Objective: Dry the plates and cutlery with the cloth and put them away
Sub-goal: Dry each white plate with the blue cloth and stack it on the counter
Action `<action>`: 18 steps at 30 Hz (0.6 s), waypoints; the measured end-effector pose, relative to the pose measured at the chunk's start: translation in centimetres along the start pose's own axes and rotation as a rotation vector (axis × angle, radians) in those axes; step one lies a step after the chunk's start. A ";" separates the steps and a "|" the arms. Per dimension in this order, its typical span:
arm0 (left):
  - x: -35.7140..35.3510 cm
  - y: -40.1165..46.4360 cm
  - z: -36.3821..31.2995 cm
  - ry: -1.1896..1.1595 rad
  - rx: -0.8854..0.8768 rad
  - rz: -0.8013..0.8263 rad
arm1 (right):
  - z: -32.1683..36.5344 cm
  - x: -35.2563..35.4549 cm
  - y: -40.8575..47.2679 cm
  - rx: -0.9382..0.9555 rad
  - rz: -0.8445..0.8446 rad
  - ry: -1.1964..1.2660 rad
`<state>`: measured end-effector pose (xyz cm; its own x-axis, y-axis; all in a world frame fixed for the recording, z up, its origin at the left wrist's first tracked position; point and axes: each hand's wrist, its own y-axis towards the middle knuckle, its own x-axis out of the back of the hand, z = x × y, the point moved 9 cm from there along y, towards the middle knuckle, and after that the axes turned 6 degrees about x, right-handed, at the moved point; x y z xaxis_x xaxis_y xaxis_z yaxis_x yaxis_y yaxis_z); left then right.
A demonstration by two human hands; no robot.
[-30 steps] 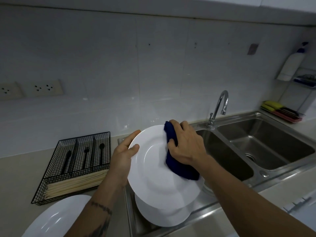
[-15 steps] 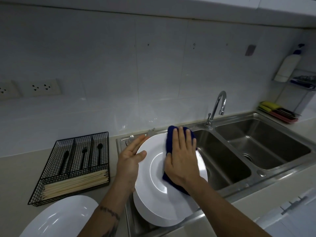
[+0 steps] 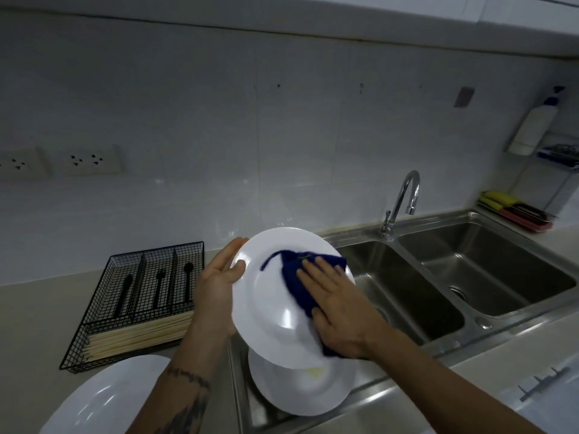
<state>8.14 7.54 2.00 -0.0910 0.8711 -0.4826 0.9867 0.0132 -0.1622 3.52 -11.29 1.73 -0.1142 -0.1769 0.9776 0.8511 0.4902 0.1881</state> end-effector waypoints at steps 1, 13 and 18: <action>-0.4 -0.1 0.1 -0.003 -0.002 0.008 | -0.8 0.3 0.4 -0.055 -0.017 -0.043; 0.1 0.4 -0.1 -0.063 -0.006 -0.030 | 5.3 -0.5 -0.1 0.145 0.034 0.283; 0.1 0.1 -0.3 -0.055 0.002 -0.022 | 0.7 0.1 0.5 0.057 -0.069 0.120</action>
<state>8.30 7.74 2.18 -0.1204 0.8421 -0.5257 0.9840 0.0313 -0.1753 3.56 -10.44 1.99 -0.1067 -0.3108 0.9445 0.8123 0.5206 0.2631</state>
